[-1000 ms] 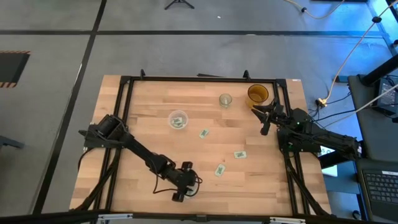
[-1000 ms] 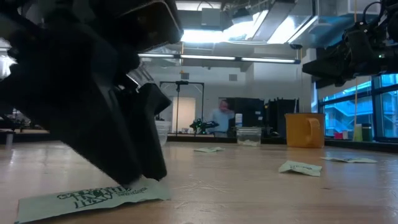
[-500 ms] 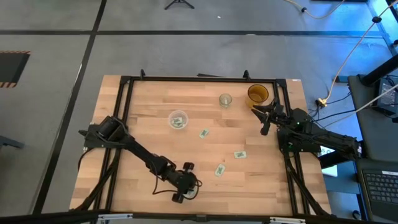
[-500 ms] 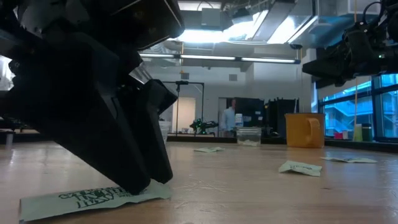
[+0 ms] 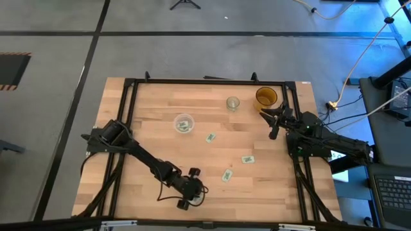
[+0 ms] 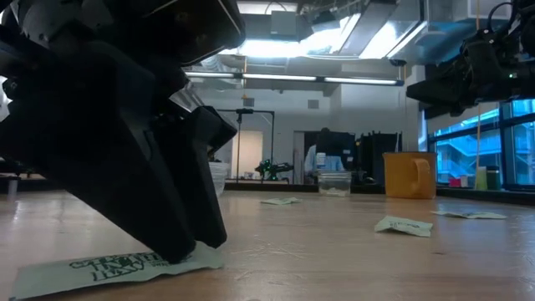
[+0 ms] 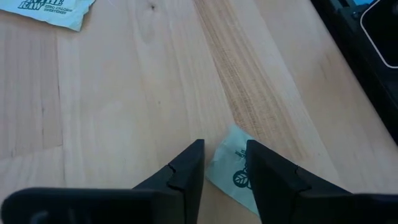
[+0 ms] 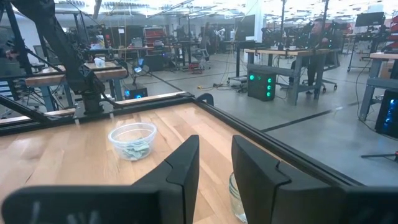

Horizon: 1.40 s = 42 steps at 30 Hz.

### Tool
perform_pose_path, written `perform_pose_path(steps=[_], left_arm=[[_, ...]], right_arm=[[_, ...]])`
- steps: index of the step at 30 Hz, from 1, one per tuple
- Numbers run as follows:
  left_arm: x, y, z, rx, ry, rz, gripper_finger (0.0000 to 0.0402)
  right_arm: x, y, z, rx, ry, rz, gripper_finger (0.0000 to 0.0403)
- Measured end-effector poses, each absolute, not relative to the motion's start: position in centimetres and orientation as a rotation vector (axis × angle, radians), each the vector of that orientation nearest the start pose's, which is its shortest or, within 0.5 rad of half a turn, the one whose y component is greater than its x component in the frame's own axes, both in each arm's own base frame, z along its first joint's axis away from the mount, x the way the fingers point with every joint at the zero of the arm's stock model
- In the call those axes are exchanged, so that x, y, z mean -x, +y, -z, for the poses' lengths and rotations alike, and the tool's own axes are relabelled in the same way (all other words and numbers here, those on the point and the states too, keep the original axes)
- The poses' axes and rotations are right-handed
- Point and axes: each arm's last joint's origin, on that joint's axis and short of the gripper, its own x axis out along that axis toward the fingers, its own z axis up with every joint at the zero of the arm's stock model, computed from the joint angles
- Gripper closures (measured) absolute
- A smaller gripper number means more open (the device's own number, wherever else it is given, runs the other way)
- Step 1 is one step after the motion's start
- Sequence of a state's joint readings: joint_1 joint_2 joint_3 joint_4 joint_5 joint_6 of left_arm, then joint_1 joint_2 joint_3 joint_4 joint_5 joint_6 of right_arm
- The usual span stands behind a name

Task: Pick and place Stevia / Truvia into bins
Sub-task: Put the stevia packet into the transparent container

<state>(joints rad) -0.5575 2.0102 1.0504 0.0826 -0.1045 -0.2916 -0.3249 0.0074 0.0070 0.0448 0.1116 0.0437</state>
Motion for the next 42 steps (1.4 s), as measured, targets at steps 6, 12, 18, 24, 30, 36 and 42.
perform_pose_path(steps=[6,12,18,24,30,36,42], left_arm=[[-32.71,-20.02,-10.18,-0.019,0.884,0.29,0.0306],[-32.71,-20.01,-10.17,-0.02,0.884,0.287,0.0324],[-32.73,-19.97,-10.16,-0.017,0.883,0.286,0.0333],[-32.8,-20.01,-10.22,-0.006,0.871,0.287,0.0339],[-32.88,-20.04,-10.47,-0.01,0.849,0.278,0.0356],[-32.95,-19.93,-10.62,-0.009,0.845,0.275,0.0384],[-32.94,-19.92,-10.76,-0.01,0.842,0.275,0.0399]], right_arm=[[-9.13,-3.42,-16.97,-0.038,-0.054,0.436,0.0304],[-9.13,-3.42,-16.96,-0.038,-0.054,0.436,0.0304],[-9.13,-3.42,-16.97,-0.038,-0.054,0.436,0.0304],[-9.13,-3.42,-16.97,-0.038,-0.054,0.436,0.0304],[-9.13,-3.42,-16.97,-0.038,-0.054,0.436,0.0304],[-9.13,-3.42,-16.97,-0.038,-0.054,0.436,0.0304],[-9.13,-3.42,-16.96,-0.038,-0.054,0.436,0.0304]])
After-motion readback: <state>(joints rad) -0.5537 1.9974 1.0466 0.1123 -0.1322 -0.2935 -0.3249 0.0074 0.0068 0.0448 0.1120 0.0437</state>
